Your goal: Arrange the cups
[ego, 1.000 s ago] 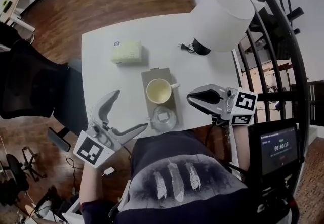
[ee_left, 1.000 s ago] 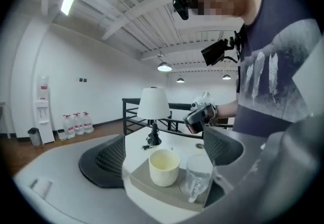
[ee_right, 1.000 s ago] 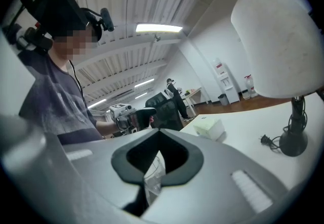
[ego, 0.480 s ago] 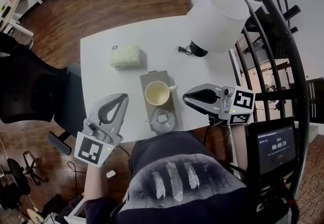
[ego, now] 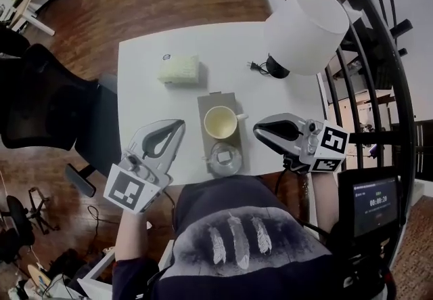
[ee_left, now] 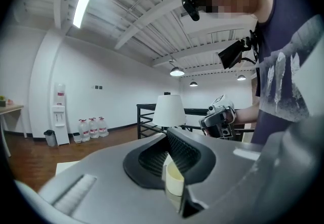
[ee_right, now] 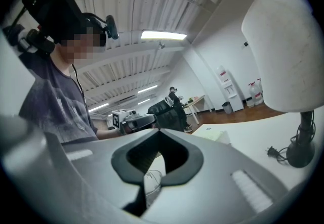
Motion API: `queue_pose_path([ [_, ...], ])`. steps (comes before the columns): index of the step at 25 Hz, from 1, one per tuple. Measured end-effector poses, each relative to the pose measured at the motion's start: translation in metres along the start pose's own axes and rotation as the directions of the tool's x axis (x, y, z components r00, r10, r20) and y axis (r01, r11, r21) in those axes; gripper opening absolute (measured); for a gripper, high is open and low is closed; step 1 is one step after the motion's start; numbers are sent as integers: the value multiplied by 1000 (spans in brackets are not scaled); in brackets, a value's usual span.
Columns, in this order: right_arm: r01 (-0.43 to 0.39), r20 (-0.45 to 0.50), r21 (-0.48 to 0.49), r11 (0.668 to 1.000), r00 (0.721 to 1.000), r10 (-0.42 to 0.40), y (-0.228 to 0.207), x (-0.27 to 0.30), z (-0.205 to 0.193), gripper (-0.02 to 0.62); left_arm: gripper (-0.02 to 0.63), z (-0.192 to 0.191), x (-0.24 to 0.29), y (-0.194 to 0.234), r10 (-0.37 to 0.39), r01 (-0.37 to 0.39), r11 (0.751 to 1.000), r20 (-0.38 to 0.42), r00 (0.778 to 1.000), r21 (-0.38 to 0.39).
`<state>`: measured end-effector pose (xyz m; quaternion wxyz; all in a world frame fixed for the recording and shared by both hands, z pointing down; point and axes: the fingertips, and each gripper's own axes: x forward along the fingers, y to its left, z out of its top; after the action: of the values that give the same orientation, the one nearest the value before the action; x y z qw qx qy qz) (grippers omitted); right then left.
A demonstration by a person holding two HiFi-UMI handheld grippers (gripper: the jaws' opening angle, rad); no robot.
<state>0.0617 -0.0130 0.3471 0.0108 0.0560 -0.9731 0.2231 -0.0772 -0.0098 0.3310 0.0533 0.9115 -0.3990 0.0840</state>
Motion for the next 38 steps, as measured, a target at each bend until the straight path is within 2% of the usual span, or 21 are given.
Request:
queue_pose_path([
  [5, 13, 5, -1, 1000, 1000, -13, -4, 0, -2, 3, 14, -4, 1, 0, 3, -3, 1000, 3, 1000, -23],
  [32, 14, -11, -2, 1000, 1000, -14, -8, 5, -1, 5, 14, -13, 1, -1, -3, 3, 1000, -53, 999, -2],
  [38, 24, -22, -39, 999, 999, -24, -8, 7, -3, 5, 14, -16, -2, -3, 0, -1, 1000, -58, 998, -8],
])
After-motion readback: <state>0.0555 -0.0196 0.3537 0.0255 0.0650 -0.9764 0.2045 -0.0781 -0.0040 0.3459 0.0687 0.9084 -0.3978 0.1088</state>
